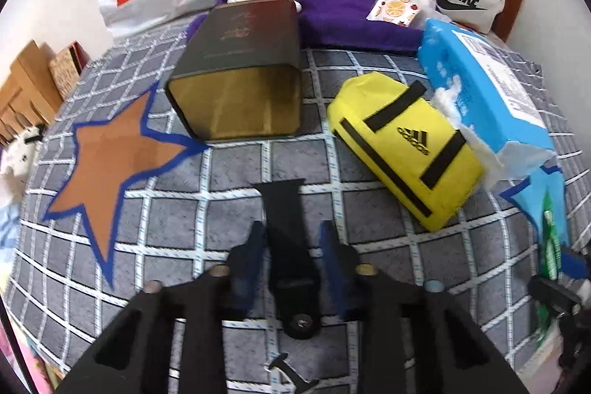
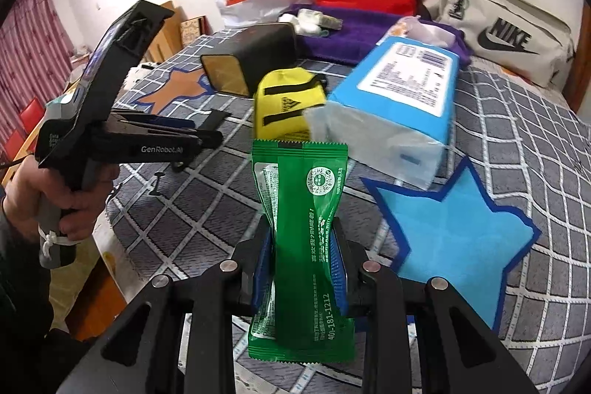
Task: Organize soft objects
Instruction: 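Grasp the black strap with the left tool while the right tool holds the green packet, then carry the black strap with the left tool while the right tool carries the green packet to the towel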
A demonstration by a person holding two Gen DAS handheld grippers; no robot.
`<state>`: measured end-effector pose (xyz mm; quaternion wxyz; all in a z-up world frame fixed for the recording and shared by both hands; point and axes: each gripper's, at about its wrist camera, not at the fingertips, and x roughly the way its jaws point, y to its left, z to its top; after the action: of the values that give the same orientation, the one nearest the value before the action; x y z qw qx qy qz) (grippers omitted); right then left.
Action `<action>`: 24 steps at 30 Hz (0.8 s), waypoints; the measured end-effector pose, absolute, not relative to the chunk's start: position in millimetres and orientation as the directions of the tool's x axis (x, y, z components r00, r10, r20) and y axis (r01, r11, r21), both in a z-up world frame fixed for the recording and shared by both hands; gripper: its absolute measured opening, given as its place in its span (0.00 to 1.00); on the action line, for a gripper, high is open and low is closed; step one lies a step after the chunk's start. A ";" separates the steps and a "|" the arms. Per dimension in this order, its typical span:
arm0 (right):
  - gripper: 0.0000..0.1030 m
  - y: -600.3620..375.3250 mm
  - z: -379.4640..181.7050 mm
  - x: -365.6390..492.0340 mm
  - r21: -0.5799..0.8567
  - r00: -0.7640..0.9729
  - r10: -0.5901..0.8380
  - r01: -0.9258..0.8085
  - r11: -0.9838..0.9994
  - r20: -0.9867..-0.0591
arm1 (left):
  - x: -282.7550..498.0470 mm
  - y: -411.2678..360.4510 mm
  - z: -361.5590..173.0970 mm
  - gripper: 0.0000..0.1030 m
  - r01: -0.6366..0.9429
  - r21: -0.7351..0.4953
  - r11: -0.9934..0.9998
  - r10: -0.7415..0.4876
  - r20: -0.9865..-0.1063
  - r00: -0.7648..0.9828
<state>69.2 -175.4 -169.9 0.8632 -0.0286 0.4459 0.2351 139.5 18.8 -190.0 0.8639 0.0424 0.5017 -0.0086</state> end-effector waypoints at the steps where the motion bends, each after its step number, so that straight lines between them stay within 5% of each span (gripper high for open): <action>1: 0.28 -178.0 -170.6 69.8 0.158 0.493 0.373 -0.423 0.892 -0.786 | 138.6 20.2 -189.4 0.21 0.057 0.051 0.997 0.016 -0.867 0.498; 24: 0.18 -179.1 -165.7 75.2 0.170 0.482 0.366 -0.402 0.900 -0.796 | 126.2 45.5 -161.8 0.19 0.046 -0.109 0.993 -0.117 -0.834 0.539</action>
<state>75.2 -179.1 -165.7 0.8606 -0.0200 0.4573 0.2232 126.2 45.5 -161.8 0.8765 -0.0369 0.4777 -0.0466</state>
